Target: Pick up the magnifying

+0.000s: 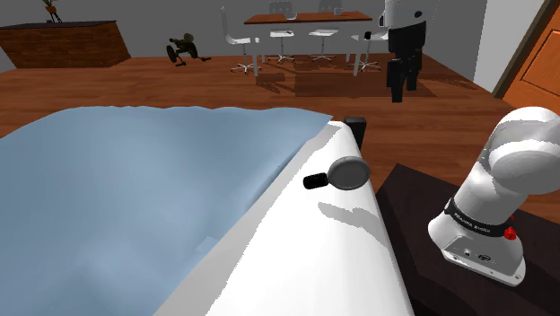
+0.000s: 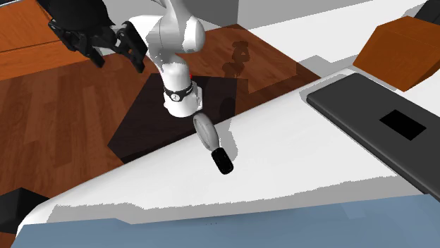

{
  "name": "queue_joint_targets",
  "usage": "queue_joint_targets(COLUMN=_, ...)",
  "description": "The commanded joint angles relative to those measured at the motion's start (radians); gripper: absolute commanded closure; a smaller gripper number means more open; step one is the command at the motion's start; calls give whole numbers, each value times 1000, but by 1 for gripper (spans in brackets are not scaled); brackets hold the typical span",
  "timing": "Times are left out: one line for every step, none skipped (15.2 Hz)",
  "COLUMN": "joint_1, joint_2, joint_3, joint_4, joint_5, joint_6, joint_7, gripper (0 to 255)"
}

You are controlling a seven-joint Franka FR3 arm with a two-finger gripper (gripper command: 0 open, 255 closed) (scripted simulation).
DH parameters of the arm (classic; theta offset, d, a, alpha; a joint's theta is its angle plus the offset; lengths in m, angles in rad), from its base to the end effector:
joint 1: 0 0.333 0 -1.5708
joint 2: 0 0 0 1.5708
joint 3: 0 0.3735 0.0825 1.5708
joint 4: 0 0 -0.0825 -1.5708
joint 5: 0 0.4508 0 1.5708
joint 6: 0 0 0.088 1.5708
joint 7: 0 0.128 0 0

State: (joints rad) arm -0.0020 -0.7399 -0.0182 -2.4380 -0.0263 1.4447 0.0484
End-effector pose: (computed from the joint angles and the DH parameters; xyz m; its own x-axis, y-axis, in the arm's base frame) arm 0.3197 -0.0111 0.5431 0.9662 -0.0635 -0.2498 -0.0589 -0.9979 0.0259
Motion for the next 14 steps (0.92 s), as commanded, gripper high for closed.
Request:
queue_joint_targets(joint_1=0, joint_2=0, joint_3=0, joint_4=0, joint_5=0, joint_6=0, joint_7=0, gripper=0)
queue_joint_targets(joint_1=14, joint_2=23, joint_3=15, joint_4=-1, joint_5=9, joint_6=21, joint_7=0, gripper=0)
queue_joint_targets(joint_1=29, joint_2=48, joint_3=29, joint_4=-2, joint_5=18, joint_6=42, joint_7=0, gripper=0)
queue_joint_targets(joint_1=43, joint_2=72, joint_3=44, joint_4=-1, joint_5=26, joint_6=63, joint_7=1, gripper=0)
queue_joint_targets(joint_1=57, joint_2=98, joint_3=59, joint_4=0, joint_5=34, joint_6=83, joint_7=1, gripper=0)
queue_joint_targets(joint_1=70, joint_2=123, joint_3=74, joint_4=2, joint_5=41, joint_6=103, joint_7=1, gripper=0)
queue_joint_targets(joint_1=83, joint_2=150, joint_3=89, joint_4=5, joint_5=48, joint_6=123, joint_7=1, gripper=0)
queue_joint_targets(joint_1=96, joint_2=177, joint_3=104, joint_4=9, joint_5=54, joint_6=143, joint_7=1, gripper=0)
queue_joint_targets(joint_1=109, joint_2=204, joint_3=119, joint_4=14, joint_5=60, joint_6=162, joint_7=1, gripper=0)
queue_joint_targets(joint_1=122, joint_2=232, joint_3=134, joint_4=20, joint_5=65, joint_6=180, joint_7=1, gripper=0)
queue_joint_targets(joint_1=134, joint_2=260, joint_3=149, joint_4=26, joint_5=69, joint_6=199, joint_7=2, gripper=0)
queue_joint_targets(joint_1=146, joint_2=289, joint_3=164, joint_4=34, joint_5=73, joint_6=217, joint_7=2, gripper=0)
queue_joint_targets(joint_1=158, joint_2=318, joint_3=179, joint_4=42, joint_5=76, joint_6=234, joint_7=3, gripper=0)
queue_joint_targets(joint_1=169, joint_2=347, joint_3=194, joint_4=51, joint_5=79, joint_6=251, joint_7=4, gripper=0)
